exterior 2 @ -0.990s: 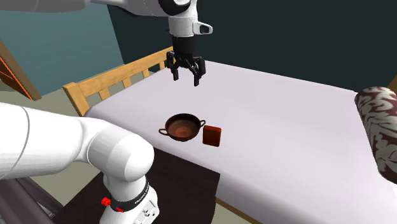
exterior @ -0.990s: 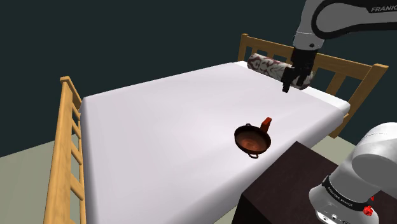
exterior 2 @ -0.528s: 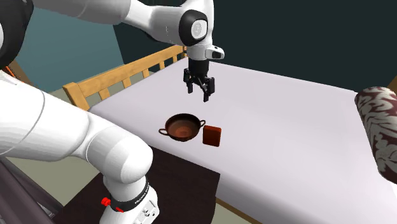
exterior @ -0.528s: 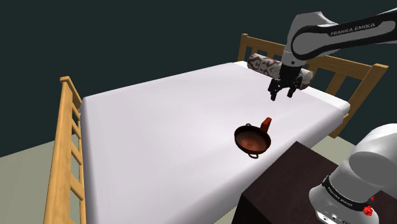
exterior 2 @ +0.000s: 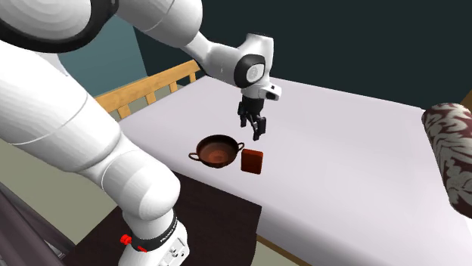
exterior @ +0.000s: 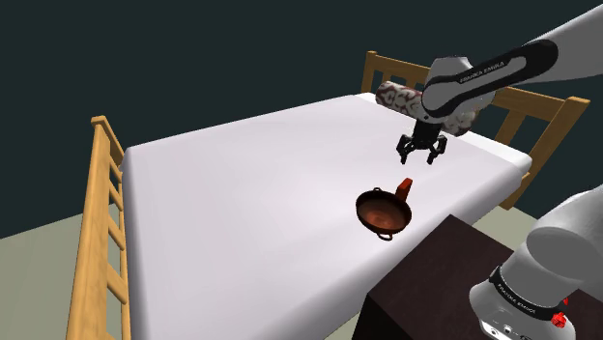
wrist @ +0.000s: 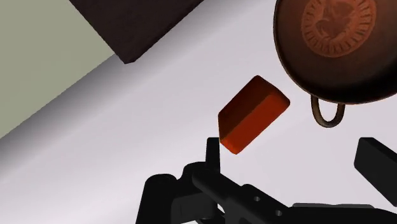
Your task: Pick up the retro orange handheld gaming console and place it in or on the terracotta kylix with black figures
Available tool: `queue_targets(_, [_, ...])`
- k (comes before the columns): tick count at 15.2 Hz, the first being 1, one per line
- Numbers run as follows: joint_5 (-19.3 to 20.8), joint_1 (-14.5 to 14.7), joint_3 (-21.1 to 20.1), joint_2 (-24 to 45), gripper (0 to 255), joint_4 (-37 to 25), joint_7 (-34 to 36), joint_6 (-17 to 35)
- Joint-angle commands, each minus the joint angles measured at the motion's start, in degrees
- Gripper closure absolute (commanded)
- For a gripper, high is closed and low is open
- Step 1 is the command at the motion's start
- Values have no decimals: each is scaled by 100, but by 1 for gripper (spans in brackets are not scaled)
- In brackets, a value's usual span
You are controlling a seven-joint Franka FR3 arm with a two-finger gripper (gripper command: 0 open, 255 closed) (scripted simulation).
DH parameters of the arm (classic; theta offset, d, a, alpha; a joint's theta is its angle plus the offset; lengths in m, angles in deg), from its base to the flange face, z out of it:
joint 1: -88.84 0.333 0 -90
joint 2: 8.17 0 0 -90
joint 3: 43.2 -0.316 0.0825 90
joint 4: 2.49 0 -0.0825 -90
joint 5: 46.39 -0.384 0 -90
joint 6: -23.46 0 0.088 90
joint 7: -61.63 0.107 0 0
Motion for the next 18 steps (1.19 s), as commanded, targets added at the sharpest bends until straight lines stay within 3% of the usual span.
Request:
queue_targets(1, [-104, -63, 60, 408, 0, -40, 216, 376])
queue_targets(8, [-733, -263, 318, 1887, 0, -307, 635, 1561])
queue_targets(18, [-1104, -283, 241, 2525, 0, -260, 422, 2219])
